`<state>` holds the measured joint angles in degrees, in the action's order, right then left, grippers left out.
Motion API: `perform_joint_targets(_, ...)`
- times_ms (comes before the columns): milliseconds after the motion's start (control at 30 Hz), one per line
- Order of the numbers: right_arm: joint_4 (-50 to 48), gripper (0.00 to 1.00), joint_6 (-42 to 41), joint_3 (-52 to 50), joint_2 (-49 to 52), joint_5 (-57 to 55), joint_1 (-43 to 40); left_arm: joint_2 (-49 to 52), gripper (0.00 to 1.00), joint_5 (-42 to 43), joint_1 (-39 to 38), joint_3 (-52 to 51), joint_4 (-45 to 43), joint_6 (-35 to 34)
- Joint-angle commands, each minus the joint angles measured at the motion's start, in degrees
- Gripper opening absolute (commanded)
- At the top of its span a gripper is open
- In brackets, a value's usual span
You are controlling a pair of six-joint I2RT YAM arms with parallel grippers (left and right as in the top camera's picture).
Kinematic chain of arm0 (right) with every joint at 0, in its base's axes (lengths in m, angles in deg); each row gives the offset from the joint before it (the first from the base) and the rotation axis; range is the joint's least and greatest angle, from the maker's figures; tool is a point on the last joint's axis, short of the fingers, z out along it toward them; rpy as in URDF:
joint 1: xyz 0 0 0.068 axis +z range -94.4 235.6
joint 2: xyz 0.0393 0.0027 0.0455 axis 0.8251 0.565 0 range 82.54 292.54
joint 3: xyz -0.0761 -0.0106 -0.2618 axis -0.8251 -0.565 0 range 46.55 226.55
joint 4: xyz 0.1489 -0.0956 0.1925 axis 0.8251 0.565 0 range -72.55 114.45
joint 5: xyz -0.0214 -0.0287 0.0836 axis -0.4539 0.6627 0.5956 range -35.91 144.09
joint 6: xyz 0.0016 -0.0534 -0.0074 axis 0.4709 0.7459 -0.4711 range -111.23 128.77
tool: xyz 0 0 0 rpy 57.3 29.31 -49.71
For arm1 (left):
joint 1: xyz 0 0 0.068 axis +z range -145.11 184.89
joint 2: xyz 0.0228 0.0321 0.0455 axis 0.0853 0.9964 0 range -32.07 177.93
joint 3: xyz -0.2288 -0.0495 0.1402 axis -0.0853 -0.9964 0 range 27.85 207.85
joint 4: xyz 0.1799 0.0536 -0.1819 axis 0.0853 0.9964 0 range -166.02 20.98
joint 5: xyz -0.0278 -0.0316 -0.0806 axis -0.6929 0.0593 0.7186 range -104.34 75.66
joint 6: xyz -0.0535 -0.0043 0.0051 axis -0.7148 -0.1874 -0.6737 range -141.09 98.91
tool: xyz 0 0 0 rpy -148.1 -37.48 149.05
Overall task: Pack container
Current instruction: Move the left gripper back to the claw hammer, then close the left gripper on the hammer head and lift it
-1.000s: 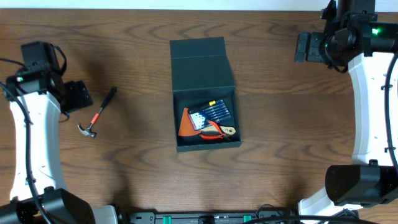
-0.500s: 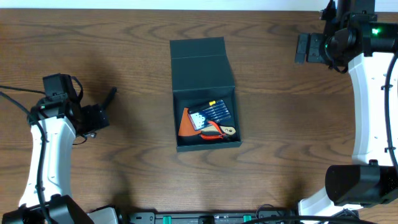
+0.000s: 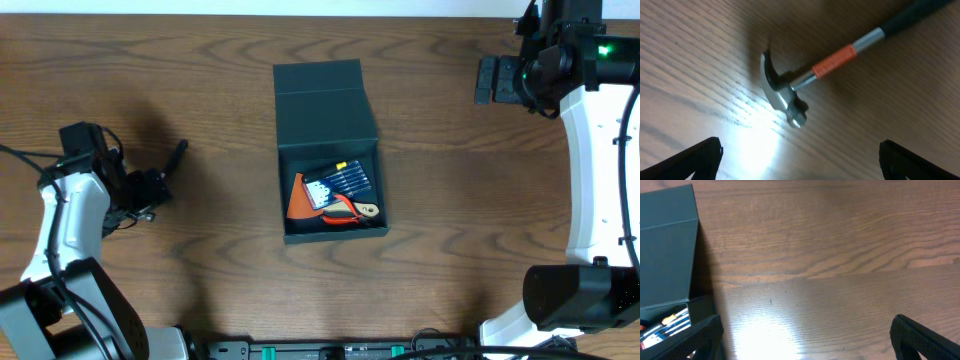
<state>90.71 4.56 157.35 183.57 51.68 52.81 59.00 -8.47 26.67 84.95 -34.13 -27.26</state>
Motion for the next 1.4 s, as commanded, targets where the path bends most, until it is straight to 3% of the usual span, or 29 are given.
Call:
perform_joint_targets(0,0.04,0.99,0.66,-0.72,-0.2,-0.57,-0.17,1.84,0.98,1.66,1.38,0.13,-0.9,0.11)
perform_joint_targets(500,0.96,0.99,0.63,-0.72,-0.2,-0.57,-0.13,11.08,0.98,1.64,1.68,0.13,-5.57,-0.2)
perform_joint_targets(1367,1.4,0.99,0.66,-0.72,-0.2,-0.59,-0.13,16.39,0.98,-0.52,1.68,0.13,-8.41,-1.62)
